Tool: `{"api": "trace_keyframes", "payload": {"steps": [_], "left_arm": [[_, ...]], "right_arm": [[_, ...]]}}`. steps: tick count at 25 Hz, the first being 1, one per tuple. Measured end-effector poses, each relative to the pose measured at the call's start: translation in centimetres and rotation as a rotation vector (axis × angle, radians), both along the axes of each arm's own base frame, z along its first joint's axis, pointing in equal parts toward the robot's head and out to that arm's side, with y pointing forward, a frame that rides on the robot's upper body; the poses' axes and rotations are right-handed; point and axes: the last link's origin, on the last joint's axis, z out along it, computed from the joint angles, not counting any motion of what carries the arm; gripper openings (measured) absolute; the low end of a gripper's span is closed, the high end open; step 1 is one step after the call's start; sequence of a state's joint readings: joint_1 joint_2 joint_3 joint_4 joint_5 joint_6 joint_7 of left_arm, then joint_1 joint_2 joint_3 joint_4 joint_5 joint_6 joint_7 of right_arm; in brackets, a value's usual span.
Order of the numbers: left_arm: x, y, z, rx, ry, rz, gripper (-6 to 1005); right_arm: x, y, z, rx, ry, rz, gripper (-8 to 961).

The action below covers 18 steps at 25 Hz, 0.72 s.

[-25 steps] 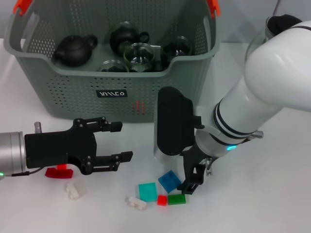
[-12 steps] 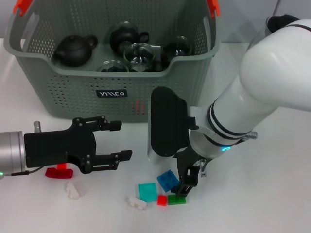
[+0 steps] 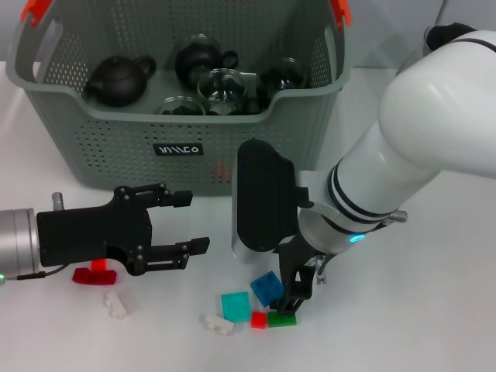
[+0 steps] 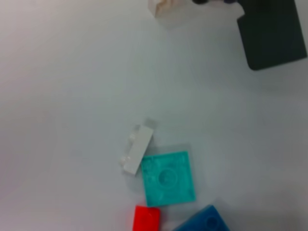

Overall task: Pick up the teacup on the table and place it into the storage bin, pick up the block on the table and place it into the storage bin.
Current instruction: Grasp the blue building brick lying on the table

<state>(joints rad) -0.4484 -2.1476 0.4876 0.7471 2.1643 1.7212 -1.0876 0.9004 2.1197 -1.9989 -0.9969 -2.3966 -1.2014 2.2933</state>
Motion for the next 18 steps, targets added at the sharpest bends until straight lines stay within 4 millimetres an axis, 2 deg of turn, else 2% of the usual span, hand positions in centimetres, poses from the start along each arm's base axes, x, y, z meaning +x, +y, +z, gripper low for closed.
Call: {"api": "trace_keyframes", "payload": {"steps": [18], "left_arm": [[-0.09, -0.07, 0.01, 0.002, -0.003, 0.005, 752]], "right_arm": [[0.39, 0.01, -0.34, -0.007, -0.002, -0.03, 889]]}}
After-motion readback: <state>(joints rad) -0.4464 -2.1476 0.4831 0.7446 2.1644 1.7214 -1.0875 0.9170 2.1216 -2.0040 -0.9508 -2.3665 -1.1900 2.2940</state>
